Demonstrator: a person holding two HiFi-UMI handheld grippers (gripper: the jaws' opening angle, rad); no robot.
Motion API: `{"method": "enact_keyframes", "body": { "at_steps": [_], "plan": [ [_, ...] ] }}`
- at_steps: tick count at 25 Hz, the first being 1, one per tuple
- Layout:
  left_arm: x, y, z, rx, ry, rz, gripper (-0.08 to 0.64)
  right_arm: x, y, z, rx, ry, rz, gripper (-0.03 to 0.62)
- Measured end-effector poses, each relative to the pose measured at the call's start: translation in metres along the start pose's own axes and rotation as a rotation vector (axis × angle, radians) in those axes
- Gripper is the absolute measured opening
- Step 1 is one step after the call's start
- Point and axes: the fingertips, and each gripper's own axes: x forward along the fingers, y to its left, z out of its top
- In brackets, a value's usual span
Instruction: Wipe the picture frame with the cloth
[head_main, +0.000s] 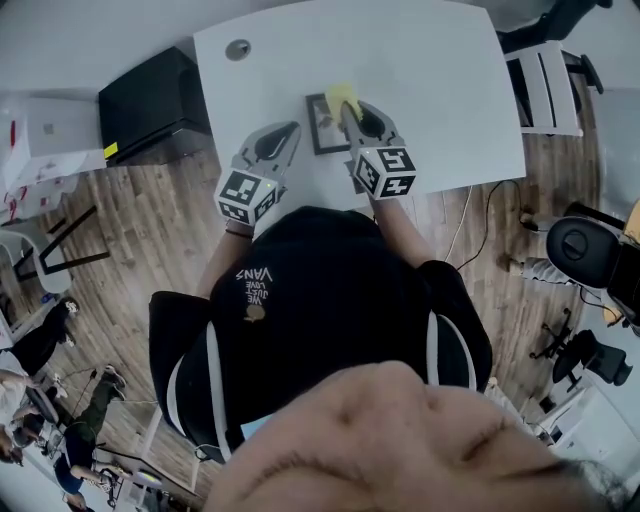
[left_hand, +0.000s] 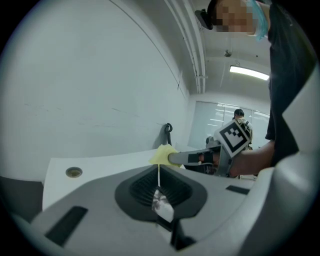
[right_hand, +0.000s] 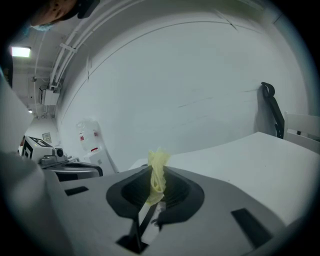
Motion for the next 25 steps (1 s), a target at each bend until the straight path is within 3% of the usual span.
{"method": "enact_keyframes", "body": {
  "at_steps": [12, 25],
  "plan": [
    [0.000, 0.015, 0.002, 0.000, 0.005, 0.040, 0.020, 0.038, 0.004, -0.016, -0.014, 0.061, 0.052, 0.049],
    [0.000, 0.024, -0.001, -0.009, 0.013, 0.059, 0.020, 0.076, 0.009, -0.060, -0.011, 0.177, 0.067, 0.049]
  ]
}}
